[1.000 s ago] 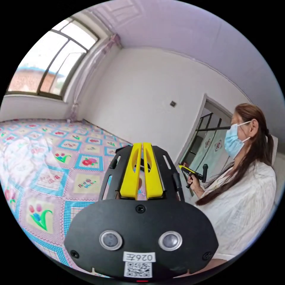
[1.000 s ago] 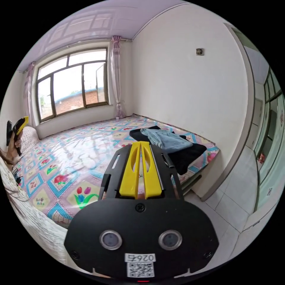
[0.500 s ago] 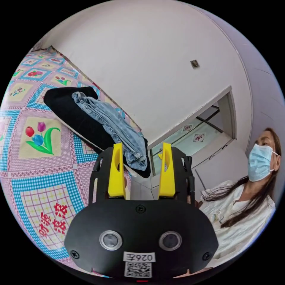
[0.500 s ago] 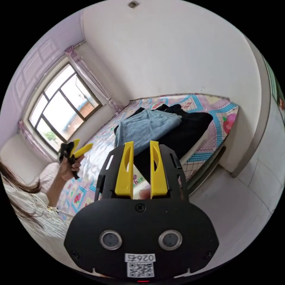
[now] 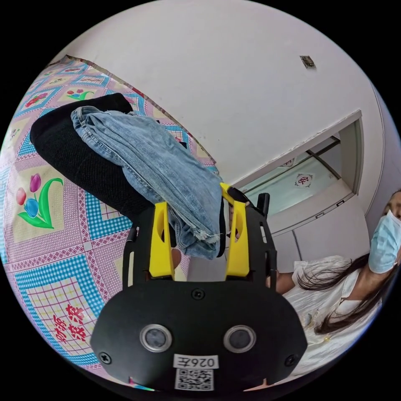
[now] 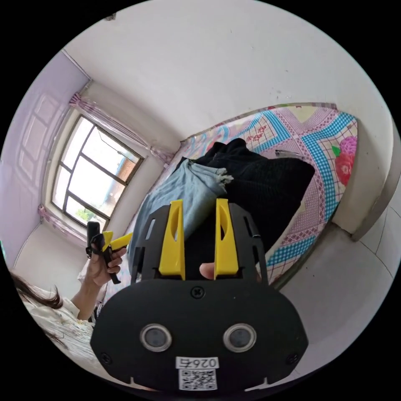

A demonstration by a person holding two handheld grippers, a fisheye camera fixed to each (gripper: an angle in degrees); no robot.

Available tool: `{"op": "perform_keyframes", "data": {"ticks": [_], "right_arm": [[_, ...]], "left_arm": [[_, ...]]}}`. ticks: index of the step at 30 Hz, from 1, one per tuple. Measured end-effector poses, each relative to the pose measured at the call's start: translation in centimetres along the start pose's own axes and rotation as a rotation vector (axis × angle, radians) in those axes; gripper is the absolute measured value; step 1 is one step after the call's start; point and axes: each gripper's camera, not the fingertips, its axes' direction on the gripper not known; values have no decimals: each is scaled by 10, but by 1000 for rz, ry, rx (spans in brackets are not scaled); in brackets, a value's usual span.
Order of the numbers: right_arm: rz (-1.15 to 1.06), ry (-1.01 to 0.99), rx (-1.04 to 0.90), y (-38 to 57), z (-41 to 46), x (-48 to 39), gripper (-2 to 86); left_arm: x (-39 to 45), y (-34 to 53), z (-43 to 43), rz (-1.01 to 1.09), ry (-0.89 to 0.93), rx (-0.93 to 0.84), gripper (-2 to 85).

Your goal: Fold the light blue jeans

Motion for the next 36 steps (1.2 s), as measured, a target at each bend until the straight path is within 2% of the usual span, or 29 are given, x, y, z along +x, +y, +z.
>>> {"op": "perform_keyframes", "data": {"ticks": [3,5,7,9,11,13,15,19,26,31,36], "right_arm": [[-27,-55,57,-11,-17,3,75],[-16,-37,-4,-22,-10,10,87],[10,-14,-88,-35,5,21,60],[18,8,-106,-42,7,26,28],[20,-13,-118,-47,4,29,-1],[13,-87,-73,-47,-10,23,-10],[-50,-157,-31,-45,-25,5,-11],[-252,-344,-12,-34,-42,-66,-12],[-556,-655,-62,17,-49,-184,-11],[-671,-881,-201,93,-15,-268,-11],[-703,-913,-363,169,55,-346,-11]], "left_arm": [[-4,8,-9,5,-13,0,208],[-5,9,-10,11,-18,-6,206],[-5,6,-9,20,-31,-30,188],[-3,-1,-10,28,-115,-85,115],[-2,-4,-19,28,-206,-125,85],[-5,-5,-40,-1,-166,-121,53],[-2,7,-84,-8,-102,-2,38],[9,33,-168,-1,-82,152,27],[35,148,-365,-45,41,460,11],[73,259,-487,-79,-36,603,9],[113,362,-625,-123,-244,725,12]]}}
